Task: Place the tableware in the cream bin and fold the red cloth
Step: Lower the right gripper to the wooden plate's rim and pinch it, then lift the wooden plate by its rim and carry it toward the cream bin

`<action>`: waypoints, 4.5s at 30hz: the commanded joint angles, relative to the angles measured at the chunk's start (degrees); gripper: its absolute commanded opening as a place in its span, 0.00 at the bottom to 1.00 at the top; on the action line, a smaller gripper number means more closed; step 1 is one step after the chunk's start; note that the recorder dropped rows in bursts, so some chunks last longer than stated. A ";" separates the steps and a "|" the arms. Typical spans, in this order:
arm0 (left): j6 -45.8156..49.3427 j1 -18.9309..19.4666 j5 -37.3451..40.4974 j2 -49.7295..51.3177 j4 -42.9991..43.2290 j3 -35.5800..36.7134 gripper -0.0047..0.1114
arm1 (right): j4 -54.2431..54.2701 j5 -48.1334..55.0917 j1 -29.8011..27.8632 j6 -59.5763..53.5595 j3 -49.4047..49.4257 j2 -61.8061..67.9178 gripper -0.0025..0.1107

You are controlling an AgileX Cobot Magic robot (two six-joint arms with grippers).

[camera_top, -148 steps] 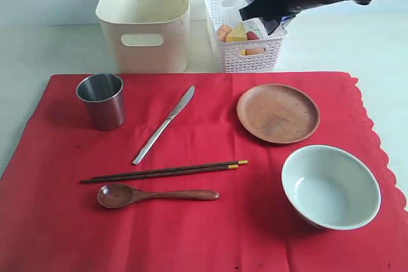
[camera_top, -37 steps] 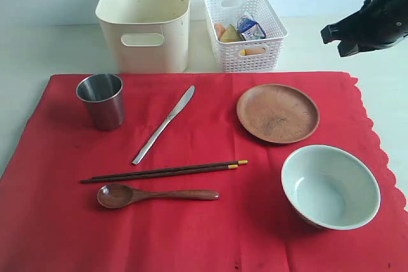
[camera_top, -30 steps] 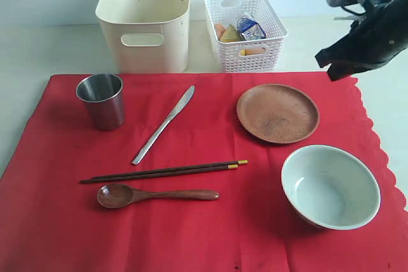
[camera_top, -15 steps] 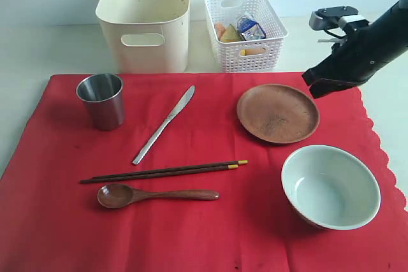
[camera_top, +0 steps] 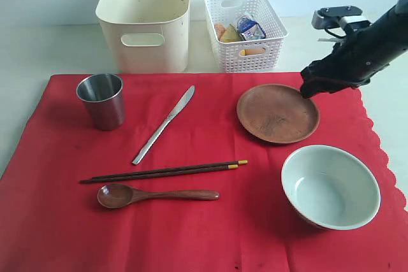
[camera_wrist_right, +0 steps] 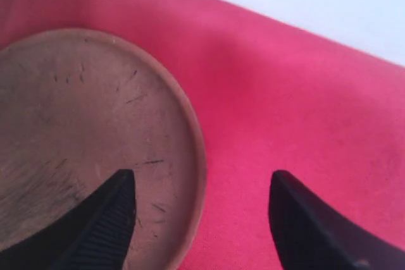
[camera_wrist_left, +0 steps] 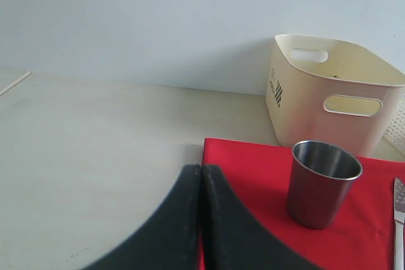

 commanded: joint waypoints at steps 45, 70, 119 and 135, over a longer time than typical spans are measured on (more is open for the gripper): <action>0.06 0.07 -0.19 -0.40 -0.35 0.01 0.06 | 2.51 3.17 2.39 -2.19 -0.35 5.13 0.02; 0.06 0.07 -0.19 -0.40 -0.35 0.01 0.06 | 8.91 16.49 2.39 3.65 -6.12 -5.03 0.02; 0.06 0.07 -0.19 -0.40 -0.35 0.01 0.06 | 12.63 16.80 0.63 3.05 -19.93 -4.24 0.02; 0.06 0.07 -0.19 -0.40 -0.35 0.01 0.06 | 48.26 14.69 4.42 -14.98 -28.47 1.61 0.02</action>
